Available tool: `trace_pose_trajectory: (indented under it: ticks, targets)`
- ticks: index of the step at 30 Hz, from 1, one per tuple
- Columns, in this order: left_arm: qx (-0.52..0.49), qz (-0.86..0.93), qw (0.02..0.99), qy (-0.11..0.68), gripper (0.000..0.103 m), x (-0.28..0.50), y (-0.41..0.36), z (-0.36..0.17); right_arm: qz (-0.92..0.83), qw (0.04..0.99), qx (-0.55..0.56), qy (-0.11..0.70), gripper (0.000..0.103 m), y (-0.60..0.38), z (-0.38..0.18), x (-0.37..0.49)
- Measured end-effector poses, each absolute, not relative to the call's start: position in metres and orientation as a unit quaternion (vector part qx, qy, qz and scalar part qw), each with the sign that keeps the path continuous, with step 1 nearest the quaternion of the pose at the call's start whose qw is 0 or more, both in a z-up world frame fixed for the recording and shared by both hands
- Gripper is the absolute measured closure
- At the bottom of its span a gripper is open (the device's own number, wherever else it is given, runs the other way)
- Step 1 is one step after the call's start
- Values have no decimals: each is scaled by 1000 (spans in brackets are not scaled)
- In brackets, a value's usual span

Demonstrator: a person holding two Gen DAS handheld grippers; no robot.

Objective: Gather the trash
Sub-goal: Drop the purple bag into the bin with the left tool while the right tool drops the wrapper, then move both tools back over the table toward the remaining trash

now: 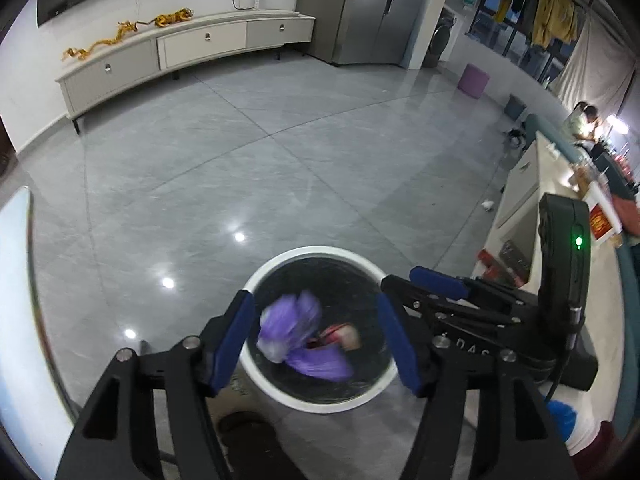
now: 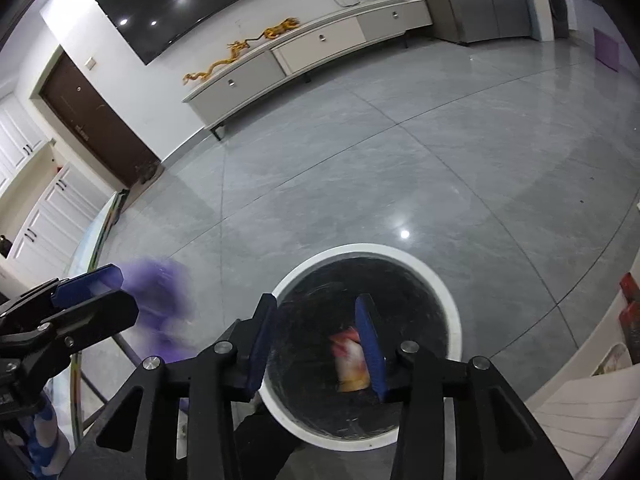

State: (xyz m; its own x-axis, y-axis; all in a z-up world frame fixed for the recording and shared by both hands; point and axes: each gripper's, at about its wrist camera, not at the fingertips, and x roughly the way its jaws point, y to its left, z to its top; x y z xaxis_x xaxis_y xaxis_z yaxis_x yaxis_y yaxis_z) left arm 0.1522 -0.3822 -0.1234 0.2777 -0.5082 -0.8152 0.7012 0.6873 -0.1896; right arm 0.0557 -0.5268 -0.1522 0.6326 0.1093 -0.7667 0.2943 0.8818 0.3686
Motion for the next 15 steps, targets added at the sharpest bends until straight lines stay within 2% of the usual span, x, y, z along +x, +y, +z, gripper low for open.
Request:
trace_pose_trajectory:
  ticks: [7, 15]
  targets:
    - [72, -368, 821, 431, 40, 144, -340, -91, -46, 888, 212, 404, 63, -513, -121, 46]
    - [47, -299, 868, 394, 40, 120, -214, -53, 45, 907, 164, 386, 63, -433, -74, 47]
